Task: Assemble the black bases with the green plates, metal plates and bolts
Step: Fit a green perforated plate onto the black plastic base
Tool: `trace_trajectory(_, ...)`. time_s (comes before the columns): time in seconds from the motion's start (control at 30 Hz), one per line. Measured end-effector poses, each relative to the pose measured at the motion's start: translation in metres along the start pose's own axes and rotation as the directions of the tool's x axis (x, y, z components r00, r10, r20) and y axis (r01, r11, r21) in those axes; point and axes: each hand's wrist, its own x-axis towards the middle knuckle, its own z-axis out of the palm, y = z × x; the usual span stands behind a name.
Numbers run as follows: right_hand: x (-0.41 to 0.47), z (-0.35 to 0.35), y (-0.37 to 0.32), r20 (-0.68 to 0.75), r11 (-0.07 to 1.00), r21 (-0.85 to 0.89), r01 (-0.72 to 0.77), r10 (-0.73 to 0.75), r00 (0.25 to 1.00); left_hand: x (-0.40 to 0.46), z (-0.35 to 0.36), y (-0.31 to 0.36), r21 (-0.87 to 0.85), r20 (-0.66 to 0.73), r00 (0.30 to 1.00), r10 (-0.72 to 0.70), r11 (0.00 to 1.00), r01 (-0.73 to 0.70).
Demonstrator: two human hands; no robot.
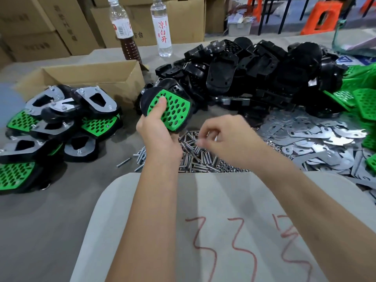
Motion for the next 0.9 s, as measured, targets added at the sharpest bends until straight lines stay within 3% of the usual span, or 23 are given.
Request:
trace_trajectory(0.1,0.000,0.009,-0.008,0.135,0.966,-0.258,0.009,0.027,0.990,0.001,-0.001,-0.002,0.020,0.027,0.999,0.031,0.999,-0.031)
trace_trajectory(0.27,0.000,0.006,-0.012,0.156,0.967,-0.255,-0.024,0.066,0.986,-0.003,0.001,-0.011,0.092,0.145,0.989,0.029,0.995,-0.042)
trace_trajectory(0.33,-0.003,0.003,-0.004,0.060,0.970,-0.244,-0.019,0.035,0.998,-0.007,0.003,-0.014,0.101,0.195,0.981,0.007,0.995,-0.027)
trace_trajectory(0.43,-0.012,-0.006,0.018,-0.212,0.997,0.054,-0.048,0.059,0.975,-0.015,0.007,-0.019,0.181,0.283,0.957,-0.061,0.983,0.009)
trace_trajectory(0.5,-0.020,-0.014,0.033,-0.317,0.927,0.374,-0.002,0.130,0.939,-0.021,0.010,-0.026,0.269,0.351,0.930,-0.105,0.963,0.007)
trace_trajectory(0.57,-0.028,-0.019,0.041,-0.384,0.817,0.572,0.075,0.186,0.904,-0.028,0.014,-0.033,0.360,0.399,0.904,-0.156,0.933,0.002)
trace_trajectory(0.7,-0.032,-0.020,0.046,-0.510,0.753,0.631,0.187,0.222,0.831,-0.034,0.015,-0.046,0.509,0.461,0.875,-0.145,0.851,-0.127)
trace_trajectory(0.9,-0.034,-0.022,0.045,-0.498,0.813,0.561,0.154,0.183,0.848,-0.038,0.015,-0.050,0.586,0.514,0.856,-0.052,0.751,-0.306)
